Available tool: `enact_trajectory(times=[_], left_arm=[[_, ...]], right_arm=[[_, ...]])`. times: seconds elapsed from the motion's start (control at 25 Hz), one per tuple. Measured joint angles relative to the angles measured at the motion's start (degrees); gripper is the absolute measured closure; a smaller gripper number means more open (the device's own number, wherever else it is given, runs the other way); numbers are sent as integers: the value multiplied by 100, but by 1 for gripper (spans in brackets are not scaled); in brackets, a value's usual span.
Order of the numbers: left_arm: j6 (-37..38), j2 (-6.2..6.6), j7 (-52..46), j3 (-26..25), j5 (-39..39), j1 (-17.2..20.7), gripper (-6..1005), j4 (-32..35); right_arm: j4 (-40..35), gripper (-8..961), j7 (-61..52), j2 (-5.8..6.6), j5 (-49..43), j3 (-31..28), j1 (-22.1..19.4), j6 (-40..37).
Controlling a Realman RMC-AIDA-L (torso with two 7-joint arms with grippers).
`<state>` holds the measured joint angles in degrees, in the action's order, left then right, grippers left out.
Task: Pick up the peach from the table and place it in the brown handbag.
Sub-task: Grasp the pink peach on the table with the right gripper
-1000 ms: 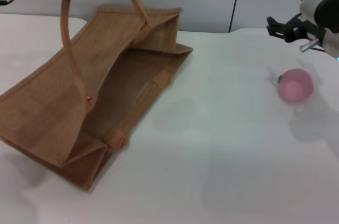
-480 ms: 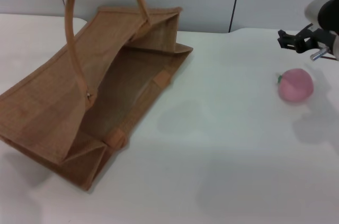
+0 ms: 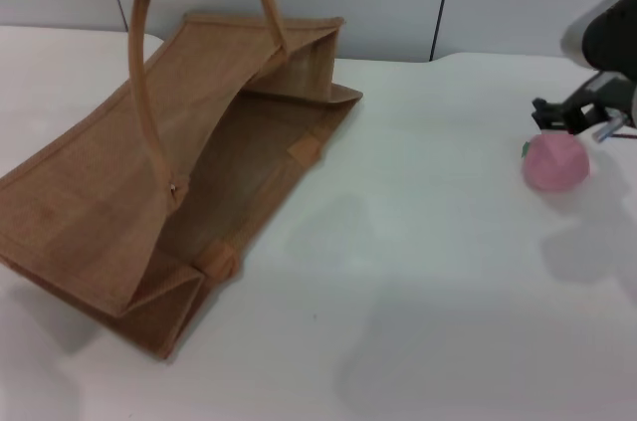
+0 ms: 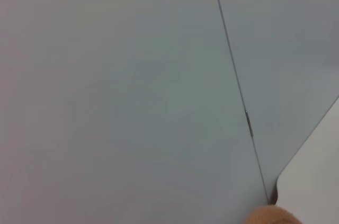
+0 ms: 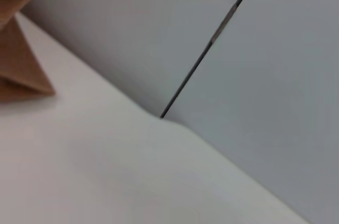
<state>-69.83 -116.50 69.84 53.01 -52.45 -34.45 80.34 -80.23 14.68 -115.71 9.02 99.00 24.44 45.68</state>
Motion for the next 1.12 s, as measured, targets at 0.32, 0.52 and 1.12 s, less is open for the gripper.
enact_trajectory(times=[0.32,0.52,1.12], left_arm=[[-4,4,-117,3,157,-7,876,202],[-12,4,-167,8,156,-7,876,309],[-89,-10,-172,47,144,-1,876,352]], right_arm=[[7,68,9,13,25,25,115,630],[157,68,9,6,112,30,218,735],[1050,69,-6,11,375,-75,610,514]])
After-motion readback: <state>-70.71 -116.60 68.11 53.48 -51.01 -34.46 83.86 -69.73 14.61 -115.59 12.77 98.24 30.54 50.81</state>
